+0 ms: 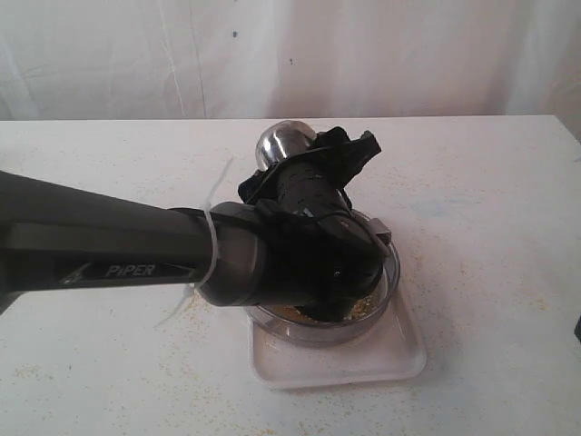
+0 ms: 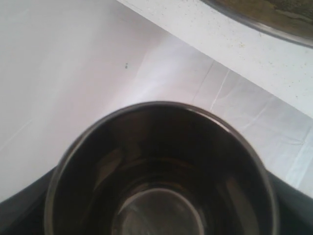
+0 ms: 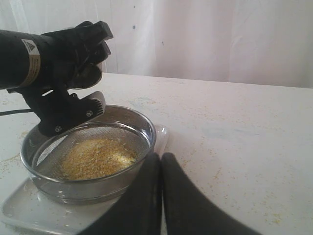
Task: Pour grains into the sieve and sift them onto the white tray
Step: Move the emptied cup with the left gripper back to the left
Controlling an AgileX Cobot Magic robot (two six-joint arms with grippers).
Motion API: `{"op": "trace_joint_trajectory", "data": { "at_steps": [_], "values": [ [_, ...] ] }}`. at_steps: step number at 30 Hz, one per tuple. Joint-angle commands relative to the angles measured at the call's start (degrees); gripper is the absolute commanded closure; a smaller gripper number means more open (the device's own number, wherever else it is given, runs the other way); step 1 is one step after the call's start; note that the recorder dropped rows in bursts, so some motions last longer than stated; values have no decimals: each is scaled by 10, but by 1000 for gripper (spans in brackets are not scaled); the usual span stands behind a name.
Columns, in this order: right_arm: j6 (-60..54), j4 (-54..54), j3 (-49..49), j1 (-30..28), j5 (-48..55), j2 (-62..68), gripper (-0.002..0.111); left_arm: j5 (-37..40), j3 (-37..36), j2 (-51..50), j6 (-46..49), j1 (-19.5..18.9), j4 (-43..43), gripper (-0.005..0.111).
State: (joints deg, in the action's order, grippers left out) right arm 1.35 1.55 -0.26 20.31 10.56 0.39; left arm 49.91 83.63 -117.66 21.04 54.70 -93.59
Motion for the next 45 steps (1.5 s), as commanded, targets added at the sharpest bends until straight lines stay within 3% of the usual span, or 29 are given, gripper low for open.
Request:
{"op": "trace_joint_trajectory", "data": {
  "at_steps": [1,7,12,16,22,25,29,34,38,41,43,45],
  "values": [
    [-5,2,3,-3,-4,-4,108,19,4,12,-46,3,-3,107],
    [-5,2,3,-3,-4,-4,108,-18,4,67,-187,-15,90,107],
    [-5,2,3,-3,-4,-4,108,-28,-5,164,-409,-41,149,107],
    [-5,2,3,-3,-4,-4,108,-77,-72,265,-569,-84,190,107],
    [-5,2,3,-3,-4,-4,108,-234,-269,411,-770,-182,194,107],
    [-5,2,3,-3,-4,-4,108,-278,-353,458,-846,-255,194,107],
    [-5,2,3,-3,-4,-4,108,-400,-451,486,-923,-386,199,107],
    [-5,2,3,-3,-4,-4,108,-545,-519,484,-891,-509,249,107],
    [-5,2,3,-3,-4,-4,108,-679,-566,483,-718,-584,406,107],
    [-5,2,3,-3,-4,-4,108,-795,-613,472,-544,-614,582,107],
    [-5,2,3,-3,-4,-4,108,-846,-641,454,-474,-620,645,107],
    [-5,2,3,-3,-4,-4,108,-868,-651,431,-463,-620,666,107]
  ]
}}
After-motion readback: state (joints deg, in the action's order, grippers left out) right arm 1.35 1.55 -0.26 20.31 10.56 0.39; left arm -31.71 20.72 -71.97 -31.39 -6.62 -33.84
